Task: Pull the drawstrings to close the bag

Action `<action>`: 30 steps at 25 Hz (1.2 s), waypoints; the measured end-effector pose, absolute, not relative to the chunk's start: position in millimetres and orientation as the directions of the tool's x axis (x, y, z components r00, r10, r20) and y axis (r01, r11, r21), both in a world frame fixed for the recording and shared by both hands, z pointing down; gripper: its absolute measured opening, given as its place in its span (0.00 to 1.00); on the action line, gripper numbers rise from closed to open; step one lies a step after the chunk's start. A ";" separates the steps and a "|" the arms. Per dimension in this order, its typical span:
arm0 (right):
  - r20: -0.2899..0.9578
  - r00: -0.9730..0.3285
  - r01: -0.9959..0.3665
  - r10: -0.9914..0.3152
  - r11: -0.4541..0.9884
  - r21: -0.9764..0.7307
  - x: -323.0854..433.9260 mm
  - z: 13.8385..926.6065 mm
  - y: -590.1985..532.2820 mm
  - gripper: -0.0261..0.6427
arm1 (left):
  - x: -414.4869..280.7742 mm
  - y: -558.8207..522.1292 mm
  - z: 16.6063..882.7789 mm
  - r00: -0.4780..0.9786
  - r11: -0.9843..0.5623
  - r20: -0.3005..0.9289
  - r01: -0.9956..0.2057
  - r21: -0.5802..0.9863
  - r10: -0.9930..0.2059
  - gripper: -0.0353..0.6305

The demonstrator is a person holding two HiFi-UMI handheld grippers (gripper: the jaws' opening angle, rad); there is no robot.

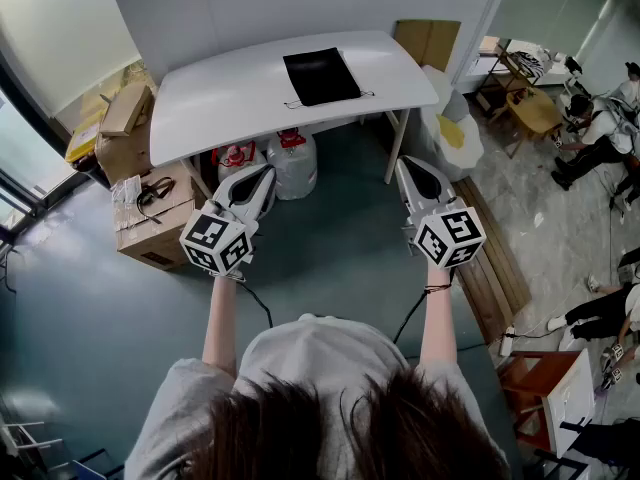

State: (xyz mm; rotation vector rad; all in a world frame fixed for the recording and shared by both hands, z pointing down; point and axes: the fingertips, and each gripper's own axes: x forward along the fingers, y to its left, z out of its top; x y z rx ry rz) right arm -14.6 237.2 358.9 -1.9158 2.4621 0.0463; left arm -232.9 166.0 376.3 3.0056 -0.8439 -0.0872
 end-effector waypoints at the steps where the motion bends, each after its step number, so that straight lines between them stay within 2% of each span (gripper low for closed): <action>1: -0.035 -0.245 -0.969 -0.969 0.245 0.011 -14.8 359.0 237.8 0.06 | -233.0 166.6 376.0 0.853 -0.854 -0.050 -0.519 0.033 -0.520 0.03; 30: -0.051 -0.286 -0.957 -0.957 0.288 -0.024 15.8 351.4 216.3 0.06 | -210.4 153.5 367.6 0.819 -0.821 -0.060 -0.569 0.053 -0.571 0.03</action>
